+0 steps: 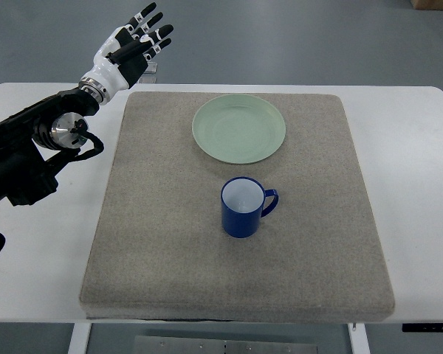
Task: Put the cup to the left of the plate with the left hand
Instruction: 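Extend the left hand from rest over the pad toward the blue mug, then lower the left hand beside the blue mug, fingers around its body, then close the left hand fingers around the blue mug, then lift the blue mug and carry it past the plate's near side, then lower the blue mug onto the pad beside the plate, then open the left hand and release the blue mug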
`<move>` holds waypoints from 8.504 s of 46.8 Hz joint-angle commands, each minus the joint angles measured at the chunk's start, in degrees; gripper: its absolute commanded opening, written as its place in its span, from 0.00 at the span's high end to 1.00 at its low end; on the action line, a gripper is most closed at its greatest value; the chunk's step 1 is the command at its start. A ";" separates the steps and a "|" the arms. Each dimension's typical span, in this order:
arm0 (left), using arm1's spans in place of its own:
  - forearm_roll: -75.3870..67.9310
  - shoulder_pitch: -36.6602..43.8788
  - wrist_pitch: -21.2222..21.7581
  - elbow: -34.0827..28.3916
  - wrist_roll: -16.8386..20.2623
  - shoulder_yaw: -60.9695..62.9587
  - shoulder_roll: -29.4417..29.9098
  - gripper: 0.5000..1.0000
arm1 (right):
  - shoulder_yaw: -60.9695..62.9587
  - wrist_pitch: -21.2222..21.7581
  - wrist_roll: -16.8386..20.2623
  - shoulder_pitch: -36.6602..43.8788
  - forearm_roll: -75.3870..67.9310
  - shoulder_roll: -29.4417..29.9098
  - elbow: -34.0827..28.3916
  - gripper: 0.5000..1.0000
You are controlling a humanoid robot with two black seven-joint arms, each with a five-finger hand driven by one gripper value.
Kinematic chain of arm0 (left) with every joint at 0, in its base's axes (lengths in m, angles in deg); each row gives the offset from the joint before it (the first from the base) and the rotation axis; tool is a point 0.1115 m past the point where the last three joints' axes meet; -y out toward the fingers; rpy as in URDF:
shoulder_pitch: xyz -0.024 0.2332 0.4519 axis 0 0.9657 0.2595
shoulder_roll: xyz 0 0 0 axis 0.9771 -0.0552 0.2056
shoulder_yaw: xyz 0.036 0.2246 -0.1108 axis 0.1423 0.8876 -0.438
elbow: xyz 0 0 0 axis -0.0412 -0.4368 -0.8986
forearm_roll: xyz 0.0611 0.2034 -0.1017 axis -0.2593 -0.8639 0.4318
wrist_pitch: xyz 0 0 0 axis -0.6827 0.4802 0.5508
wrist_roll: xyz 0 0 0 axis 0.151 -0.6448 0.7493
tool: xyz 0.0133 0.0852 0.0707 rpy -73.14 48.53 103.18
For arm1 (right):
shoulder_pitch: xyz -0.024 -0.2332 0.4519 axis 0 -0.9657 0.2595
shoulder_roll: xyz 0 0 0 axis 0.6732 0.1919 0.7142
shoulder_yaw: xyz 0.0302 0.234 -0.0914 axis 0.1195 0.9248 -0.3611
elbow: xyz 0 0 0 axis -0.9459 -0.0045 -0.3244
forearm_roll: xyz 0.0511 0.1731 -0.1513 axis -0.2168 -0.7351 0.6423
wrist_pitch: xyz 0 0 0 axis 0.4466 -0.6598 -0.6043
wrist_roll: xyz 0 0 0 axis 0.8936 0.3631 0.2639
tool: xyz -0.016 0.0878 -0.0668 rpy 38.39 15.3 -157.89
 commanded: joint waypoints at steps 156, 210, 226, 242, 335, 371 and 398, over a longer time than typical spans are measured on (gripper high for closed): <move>-41.41 13.06 -10.93 17.92 1.72 6.28 -0.41 0.00 | 0.00 0.00 0.00 -0.01 0.02 0.00 0.00 0.13; -40.62 12.44 -5.84 17.84 1.72 5.58 -1.21 0.89 | 0.00 0.00 0.00 -0.01 0.02 0.00 0.00 0.13; -40.27 12.35 4.53 17.75 1.72 -3.30 -1.12 0.90 | 0.00 0.00 0.00 -0.01 0.02 0.00 0.00 0.13; -40.09 13.23 21.50 13.71 2.51 -7.43 -0.33 0.88 | 0.00 0.00 0.00 -0.01 0.02 0.00 0.00 0.13; -38.42 16.04 21.33 0.87 9.11 -9.63 -3.40 0.29 | 0.00 0.00 0.00 -0.01 0.02 0.00 0.00 0.13; -38.16 16.92 21.33 3.15 9.19 -9.81 -2.53 0.01 | 0.00 0.00 0.00 -0.01 0.02 0.00 0.00 0.13; -37.81 16.92 21.15 16.42 9.19 -12.35 5.21 0.01 | 0.00 0.00 0.00 -0.01 0.02 0.00 0.00 0.13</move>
